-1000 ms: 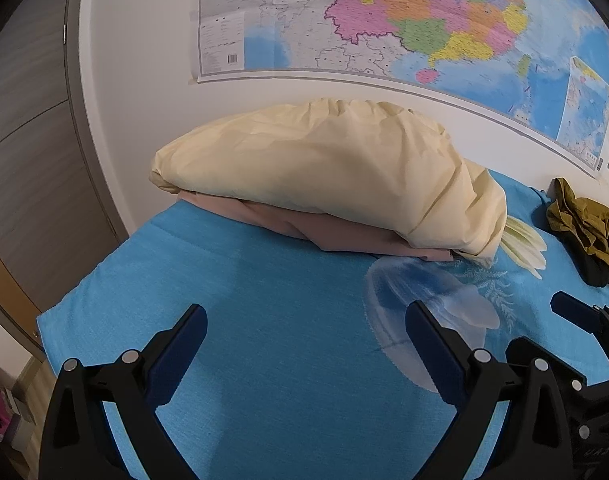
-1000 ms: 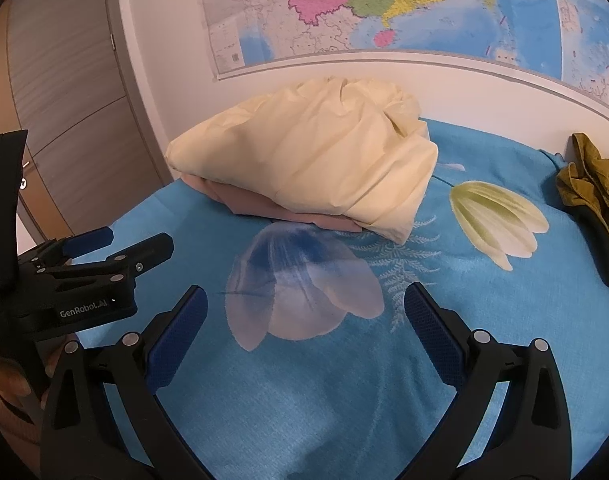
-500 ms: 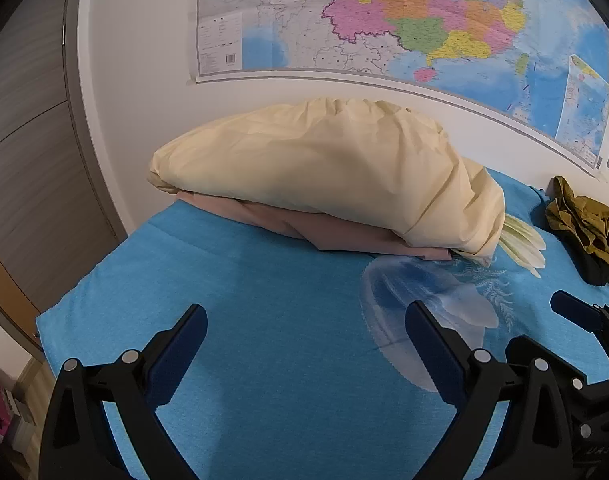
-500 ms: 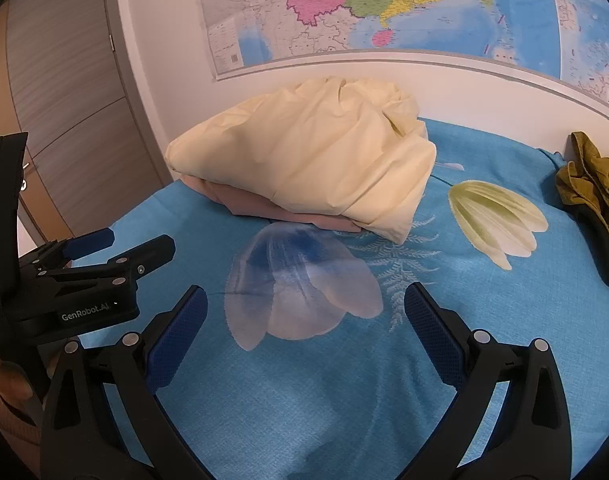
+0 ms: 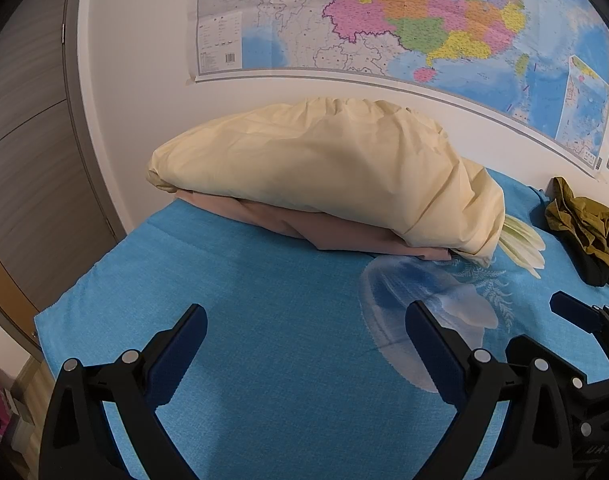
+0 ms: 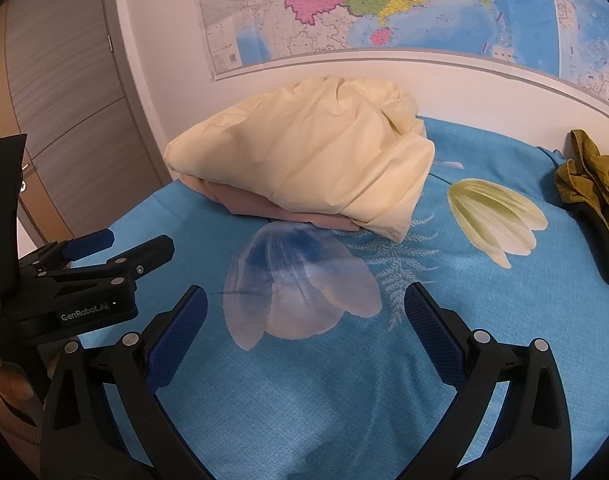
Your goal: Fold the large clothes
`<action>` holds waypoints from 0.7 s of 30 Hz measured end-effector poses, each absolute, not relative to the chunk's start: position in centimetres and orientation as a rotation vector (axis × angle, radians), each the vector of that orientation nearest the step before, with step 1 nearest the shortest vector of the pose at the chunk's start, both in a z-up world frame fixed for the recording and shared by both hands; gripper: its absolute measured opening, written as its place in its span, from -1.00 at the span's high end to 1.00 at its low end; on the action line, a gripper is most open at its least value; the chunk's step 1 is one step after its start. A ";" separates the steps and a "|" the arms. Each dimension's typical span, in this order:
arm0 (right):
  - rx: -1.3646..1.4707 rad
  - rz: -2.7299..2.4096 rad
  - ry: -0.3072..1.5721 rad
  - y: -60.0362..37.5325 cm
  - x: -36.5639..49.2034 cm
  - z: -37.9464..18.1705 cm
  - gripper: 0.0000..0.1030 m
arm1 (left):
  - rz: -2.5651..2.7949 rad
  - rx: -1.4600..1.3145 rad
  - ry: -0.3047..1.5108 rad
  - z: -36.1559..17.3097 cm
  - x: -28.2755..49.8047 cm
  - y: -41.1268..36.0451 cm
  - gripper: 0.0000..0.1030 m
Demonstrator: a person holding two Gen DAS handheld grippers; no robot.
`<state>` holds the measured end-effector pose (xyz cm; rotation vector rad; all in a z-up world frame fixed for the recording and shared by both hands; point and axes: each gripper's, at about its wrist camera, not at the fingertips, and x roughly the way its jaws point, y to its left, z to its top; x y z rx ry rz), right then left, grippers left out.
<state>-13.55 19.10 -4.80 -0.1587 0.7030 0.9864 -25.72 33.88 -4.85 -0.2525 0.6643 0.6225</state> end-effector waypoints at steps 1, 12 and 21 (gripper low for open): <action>-0.158 0.988 0.704 19.1 -13.6 -4.8 -0.89 | 0.623 -0.252 0.665 -4.9 -25.7 33.9 -0.87; -0.158 0.985 0.699 19.1 -13.6 -4.8 -0.89 | 0.616 -0.249 0.666 -4.9 -25.5 33.9 -0.87; -0.157 0.982 0.704 19.0 -13.5 -4.7 -0.89 | 0.615 -0.247 0.666 -4.9 -25.4 33.7 -0.87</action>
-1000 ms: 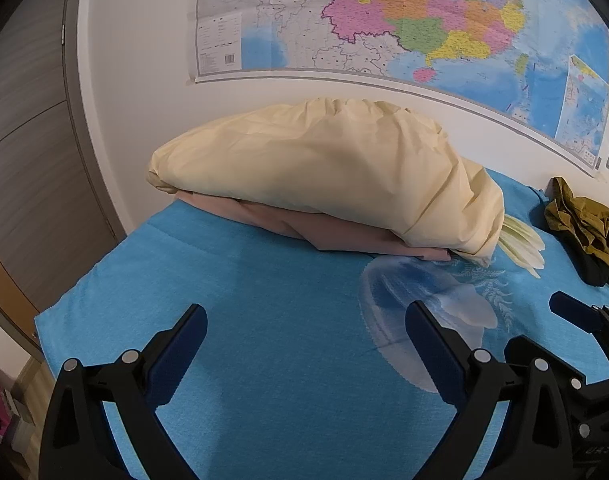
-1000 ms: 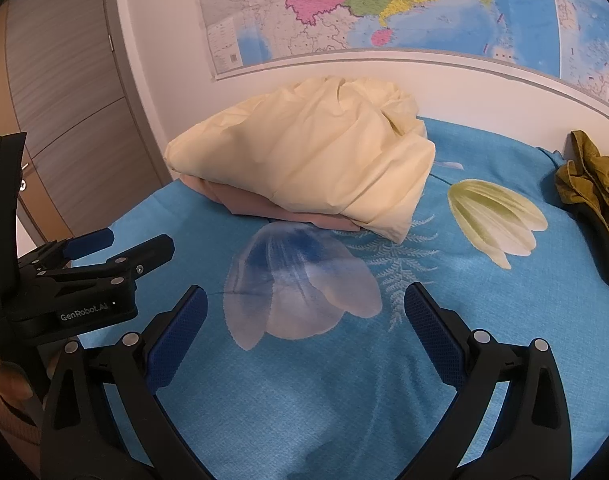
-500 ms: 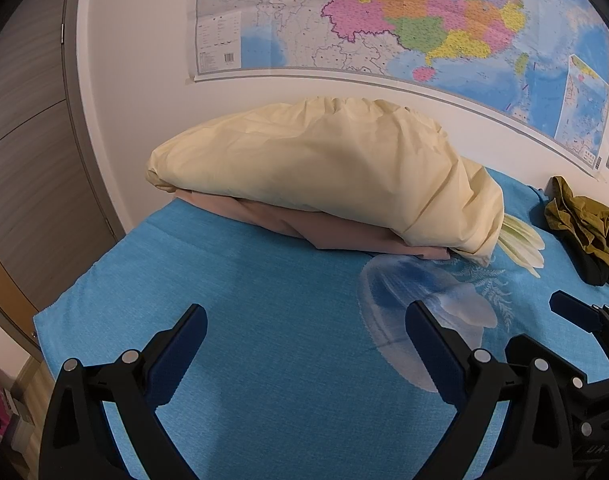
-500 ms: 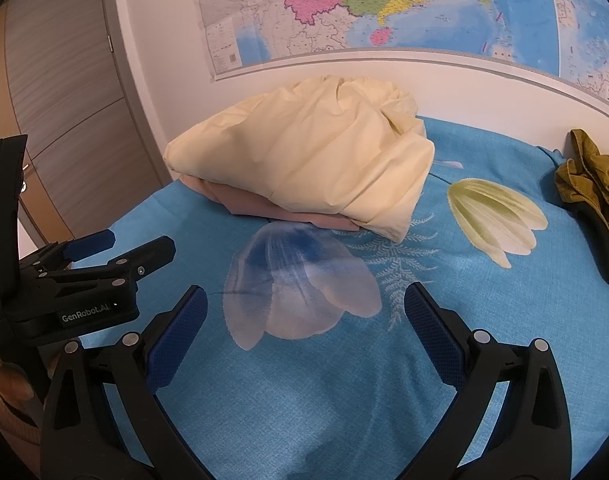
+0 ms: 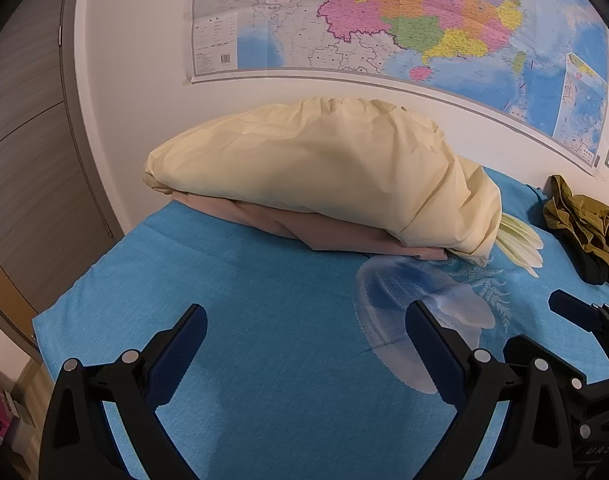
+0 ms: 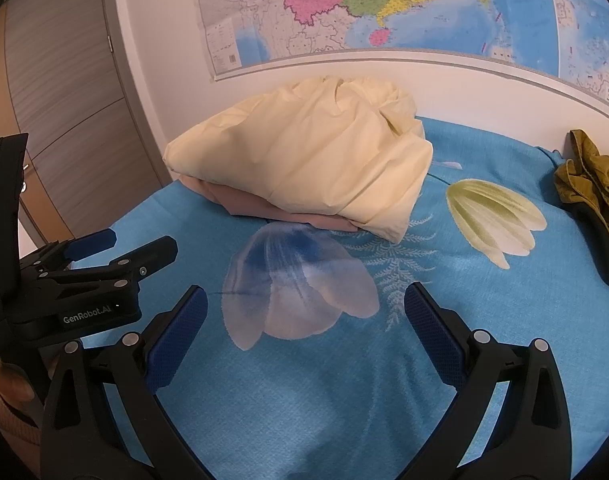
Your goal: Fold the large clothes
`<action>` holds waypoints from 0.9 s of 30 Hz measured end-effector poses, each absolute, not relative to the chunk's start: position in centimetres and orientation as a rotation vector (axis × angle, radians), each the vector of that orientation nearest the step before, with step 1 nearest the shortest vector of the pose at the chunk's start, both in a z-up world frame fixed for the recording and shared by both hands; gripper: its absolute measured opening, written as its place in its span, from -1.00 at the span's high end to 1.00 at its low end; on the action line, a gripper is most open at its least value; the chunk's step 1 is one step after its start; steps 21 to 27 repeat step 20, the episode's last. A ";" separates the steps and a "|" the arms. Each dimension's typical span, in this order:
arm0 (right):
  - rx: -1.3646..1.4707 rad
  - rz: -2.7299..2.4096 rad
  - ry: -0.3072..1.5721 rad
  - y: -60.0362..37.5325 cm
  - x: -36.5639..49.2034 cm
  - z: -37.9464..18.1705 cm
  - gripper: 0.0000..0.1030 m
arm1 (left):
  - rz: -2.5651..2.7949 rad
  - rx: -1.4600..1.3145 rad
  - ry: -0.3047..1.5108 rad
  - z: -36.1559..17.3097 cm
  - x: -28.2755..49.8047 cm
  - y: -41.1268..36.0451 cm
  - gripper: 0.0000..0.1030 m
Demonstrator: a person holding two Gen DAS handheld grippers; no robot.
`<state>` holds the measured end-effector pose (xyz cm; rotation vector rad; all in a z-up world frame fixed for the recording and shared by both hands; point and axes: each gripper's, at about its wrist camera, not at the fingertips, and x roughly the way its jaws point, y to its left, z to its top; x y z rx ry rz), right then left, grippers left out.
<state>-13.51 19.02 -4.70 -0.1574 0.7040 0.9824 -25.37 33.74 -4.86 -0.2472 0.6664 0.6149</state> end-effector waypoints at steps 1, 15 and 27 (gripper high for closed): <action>-0.157 0.984 0.705 19.0 -13.5 -4.7 -0.89 | 0.614 -0.249 0.668 -4.9 -25.3 33.8 -0.87; -0.150 0.976 0.714 19.1 -13.3 -5.1 -0.89 | 0.593 -0.235 0.673 -5.3 -24.7 33.5 -0.87; -0.139 0.963 0.719 18.7 -13.1 -5.3 -0.89 | 0.567 -0.282 0.689 -5.7 -24.7 33.8 -0.87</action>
